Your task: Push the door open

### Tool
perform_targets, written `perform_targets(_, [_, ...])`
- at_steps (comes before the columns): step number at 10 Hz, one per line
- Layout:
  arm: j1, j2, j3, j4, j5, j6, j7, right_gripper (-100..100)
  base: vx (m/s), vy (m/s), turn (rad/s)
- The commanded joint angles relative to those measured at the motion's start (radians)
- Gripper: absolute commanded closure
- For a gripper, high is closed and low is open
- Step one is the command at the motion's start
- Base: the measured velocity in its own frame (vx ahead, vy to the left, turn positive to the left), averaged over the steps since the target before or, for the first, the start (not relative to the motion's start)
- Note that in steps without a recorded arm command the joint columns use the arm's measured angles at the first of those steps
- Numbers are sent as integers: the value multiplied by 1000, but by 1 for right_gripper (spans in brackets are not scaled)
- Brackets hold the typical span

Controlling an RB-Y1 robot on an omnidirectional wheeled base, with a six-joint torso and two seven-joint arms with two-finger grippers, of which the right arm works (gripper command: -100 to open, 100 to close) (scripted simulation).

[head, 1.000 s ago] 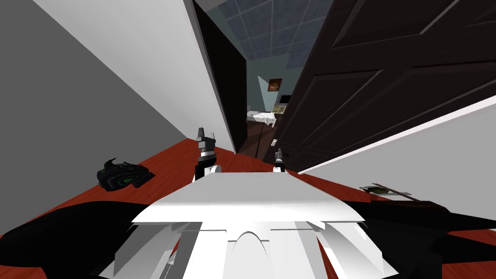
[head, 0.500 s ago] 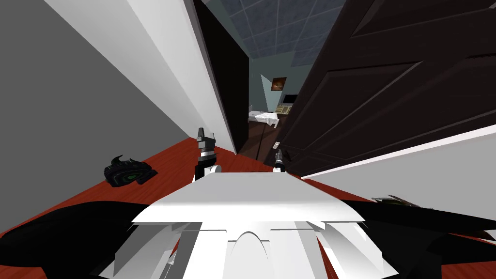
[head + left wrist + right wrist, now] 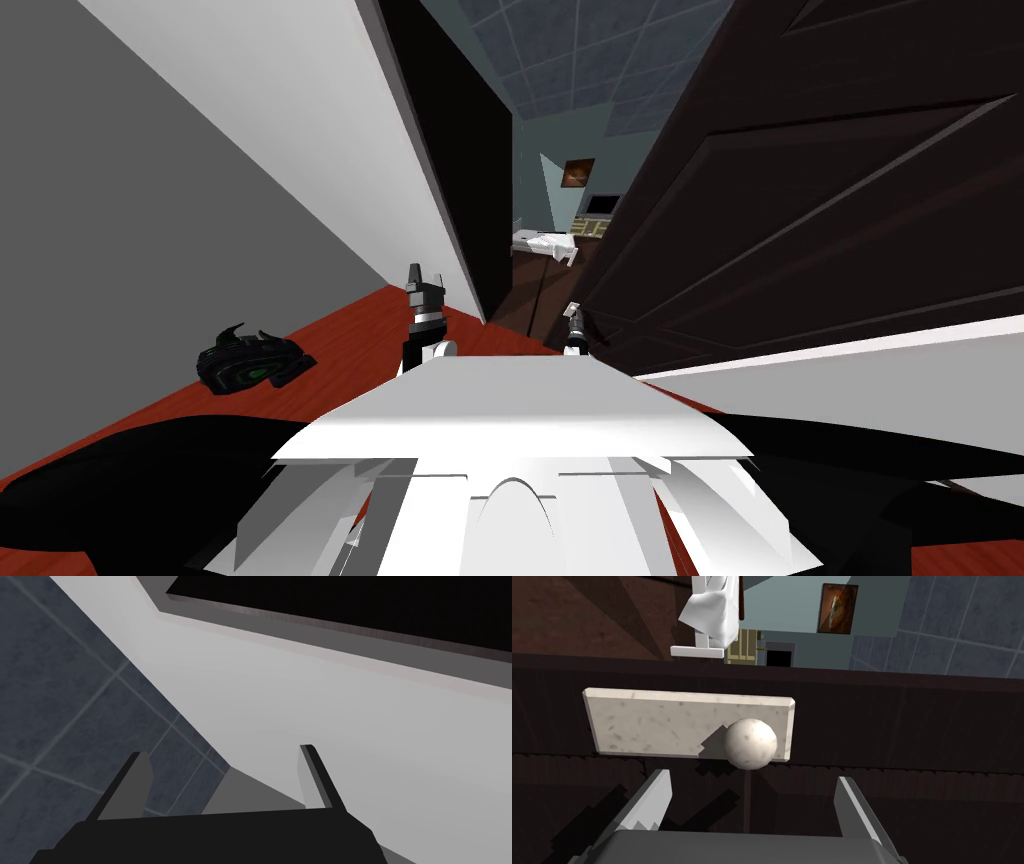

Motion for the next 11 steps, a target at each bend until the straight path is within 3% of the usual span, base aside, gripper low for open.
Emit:
perform_targets(1, [2,1,-3,0,-1,0,2,-100,172,-77,23])
perform_targets(4, [4,1,-4,-2,-2,0,3,-100,153,-50,12])
perform_targets(5, [4,1,-4,-2,-2,0,3,100,-20,9,1])
perform_targets(11, [4,2,-14,1,0,2,5,100,10,4,-10])
